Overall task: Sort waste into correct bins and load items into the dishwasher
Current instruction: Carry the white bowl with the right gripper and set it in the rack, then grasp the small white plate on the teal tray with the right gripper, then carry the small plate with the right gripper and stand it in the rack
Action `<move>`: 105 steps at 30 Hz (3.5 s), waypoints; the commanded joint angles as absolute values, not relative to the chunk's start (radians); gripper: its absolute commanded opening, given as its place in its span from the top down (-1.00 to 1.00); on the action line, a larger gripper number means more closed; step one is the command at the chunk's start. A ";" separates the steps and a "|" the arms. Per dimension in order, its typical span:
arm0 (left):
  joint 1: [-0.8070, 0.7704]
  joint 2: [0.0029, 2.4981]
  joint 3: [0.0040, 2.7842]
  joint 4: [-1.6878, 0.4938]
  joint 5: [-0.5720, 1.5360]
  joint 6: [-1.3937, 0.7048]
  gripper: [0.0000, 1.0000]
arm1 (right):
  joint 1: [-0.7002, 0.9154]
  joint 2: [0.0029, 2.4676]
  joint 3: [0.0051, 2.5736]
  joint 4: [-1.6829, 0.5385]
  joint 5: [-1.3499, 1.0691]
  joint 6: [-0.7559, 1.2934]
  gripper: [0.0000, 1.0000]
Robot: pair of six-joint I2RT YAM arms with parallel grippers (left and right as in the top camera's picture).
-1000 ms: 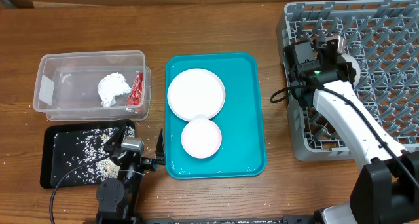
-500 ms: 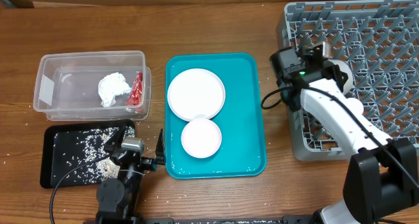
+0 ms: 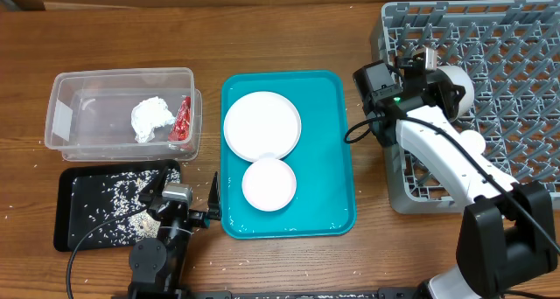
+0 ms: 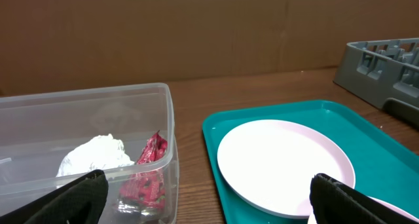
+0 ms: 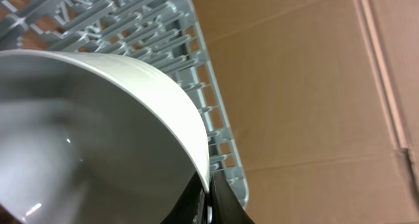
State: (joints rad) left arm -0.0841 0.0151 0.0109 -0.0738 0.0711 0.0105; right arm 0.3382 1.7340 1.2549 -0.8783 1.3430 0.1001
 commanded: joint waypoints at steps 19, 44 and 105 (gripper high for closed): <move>-0.077 0.005 0.005 -0.072 0.064 0.023 -1.00 | 0.426 1.790 1.264 -1.062 1.287 0.184 0.78; -0.077 0.005 0.005 -0.072 0.064 0.023 -1.00 | 0.667 1.612 1.415 -1.069 0.012 0.293 -0.02; -0.077 0.005 0.005 -0.072 0.064 0.023 -1.00 | 0.219 1.864 1.563 -0.660 1.262 0.118 0.92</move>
